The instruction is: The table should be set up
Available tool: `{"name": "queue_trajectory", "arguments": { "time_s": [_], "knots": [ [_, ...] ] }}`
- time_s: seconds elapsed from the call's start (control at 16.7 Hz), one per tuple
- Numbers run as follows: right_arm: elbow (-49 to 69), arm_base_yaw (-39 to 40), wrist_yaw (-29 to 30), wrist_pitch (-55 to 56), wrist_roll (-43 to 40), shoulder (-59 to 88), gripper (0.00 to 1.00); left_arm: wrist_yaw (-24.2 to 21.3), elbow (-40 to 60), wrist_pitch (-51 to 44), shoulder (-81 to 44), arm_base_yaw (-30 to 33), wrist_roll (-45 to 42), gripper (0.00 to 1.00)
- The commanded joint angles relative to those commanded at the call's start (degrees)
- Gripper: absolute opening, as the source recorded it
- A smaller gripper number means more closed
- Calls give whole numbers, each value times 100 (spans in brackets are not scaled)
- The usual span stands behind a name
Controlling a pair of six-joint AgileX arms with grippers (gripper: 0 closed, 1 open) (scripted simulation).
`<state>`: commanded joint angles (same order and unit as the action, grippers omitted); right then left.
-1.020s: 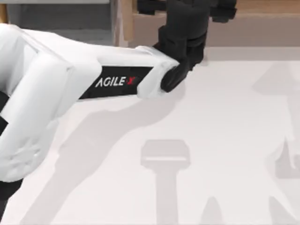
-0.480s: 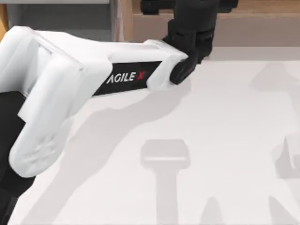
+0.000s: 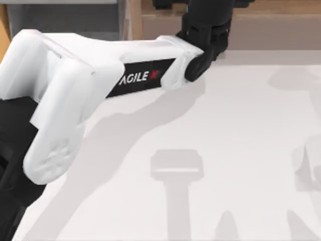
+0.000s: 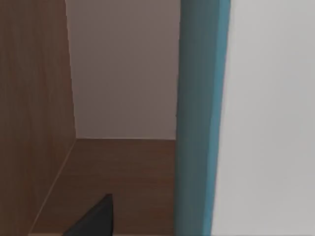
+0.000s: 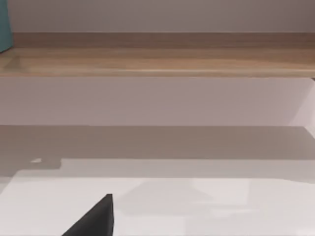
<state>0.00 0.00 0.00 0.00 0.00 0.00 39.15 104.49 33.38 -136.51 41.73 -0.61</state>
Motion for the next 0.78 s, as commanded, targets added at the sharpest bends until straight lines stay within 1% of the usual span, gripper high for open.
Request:
{"name": "queue_trajectory", "arguments": {
  "time_s": [0.12, 0.78],
  "knots": [
    [0, 0, 0, 0, 0, 0, 100, 0, 0, 0, 0, 0, 0, 100],
    [0, 0, 0, 0, 0, 0, 100, 0, 0, 0, 0, 0, 0, 17]
  ]
}}
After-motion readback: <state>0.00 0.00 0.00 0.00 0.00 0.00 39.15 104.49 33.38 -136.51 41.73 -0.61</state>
